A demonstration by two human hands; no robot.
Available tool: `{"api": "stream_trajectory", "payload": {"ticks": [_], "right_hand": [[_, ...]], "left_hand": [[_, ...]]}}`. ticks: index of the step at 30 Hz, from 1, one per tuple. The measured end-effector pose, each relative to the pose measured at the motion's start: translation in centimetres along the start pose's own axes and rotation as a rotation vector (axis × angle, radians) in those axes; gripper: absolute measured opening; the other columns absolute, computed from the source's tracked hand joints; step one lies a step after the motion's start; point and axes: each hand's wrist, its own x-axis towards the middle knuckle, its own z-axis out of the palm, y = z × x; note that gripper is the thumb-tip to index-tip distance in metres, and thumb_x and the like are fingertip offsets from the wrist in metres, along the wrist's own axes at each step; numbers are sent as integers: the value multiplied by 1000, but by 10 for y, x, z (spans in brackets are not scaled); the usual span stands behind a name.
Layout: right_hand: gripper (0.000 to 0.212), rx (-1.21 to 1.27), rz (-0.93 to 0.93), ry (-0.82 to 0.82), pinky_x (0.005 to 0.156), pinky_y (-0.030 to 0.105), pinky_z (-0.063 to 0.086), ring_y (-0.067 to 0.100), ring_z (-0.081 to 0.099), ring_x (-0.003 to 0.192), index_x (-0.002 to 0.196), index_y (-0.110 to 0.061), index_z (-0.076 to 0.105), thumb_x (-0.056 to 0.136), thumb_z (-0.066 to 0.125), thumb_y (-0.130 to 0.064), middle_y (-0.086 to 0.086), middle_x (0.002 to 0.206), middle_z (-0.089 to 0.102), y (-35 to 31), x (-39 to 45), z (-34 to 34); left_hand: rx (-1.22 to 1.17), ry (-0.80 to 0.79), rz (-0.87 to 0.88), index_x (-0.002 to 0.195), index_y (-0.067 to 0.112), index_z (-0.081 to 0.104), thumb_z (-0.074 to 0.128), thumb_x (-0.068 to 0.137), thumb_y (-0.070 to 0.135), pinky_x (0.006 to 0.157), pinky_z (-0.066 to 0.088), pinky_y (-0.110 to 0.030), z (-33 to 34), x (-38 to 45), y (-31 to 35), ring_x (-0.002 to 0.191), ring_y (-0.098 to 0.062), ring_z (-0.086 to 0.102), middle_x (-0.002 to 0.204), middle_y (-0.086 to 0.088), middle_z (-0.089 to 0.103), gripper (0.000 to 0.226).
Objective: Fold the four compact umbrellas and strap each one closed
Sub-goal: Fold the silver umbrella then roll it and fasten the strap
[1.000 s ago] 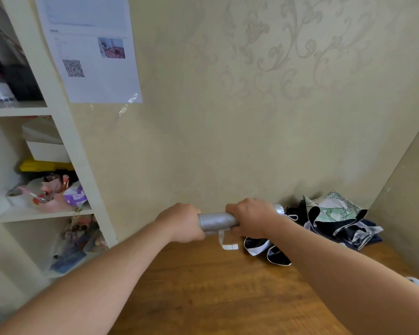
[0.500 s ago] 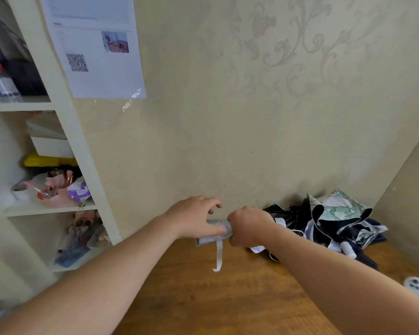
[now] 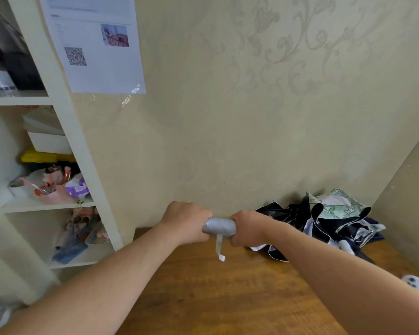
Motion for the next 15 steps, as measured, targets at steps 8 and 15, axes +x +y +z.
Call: {"api": "stream_trajectory", "payload": {"ticks": [8, 15], "right_hand": [[30, -391, -150, 381, 66, 32, 44, 24, 61, 92, 108, -28, 58, 83, 66, -42, -3, 99, 60, 0, 2, 15], [35, -486, -158, 561, 49, 27, 33, 24, 40, 48, 79, -20, 56, 62, 85, -30, -6, 59, 34, 2, 10, 16]], "left_hand": [[-20, 3, -60, 105, 33, 64, 62, 85, 43, 69, 51, -32, 9, 0, 6, 80, -22, 64, 91, 6, 67, 23], [-356, -164, -103, 85, 30, 59, 67, 75, 43, 58, 42, -29, 0, 1, 7, 72, -16, 62, 82, 7, 65, 18]]}}
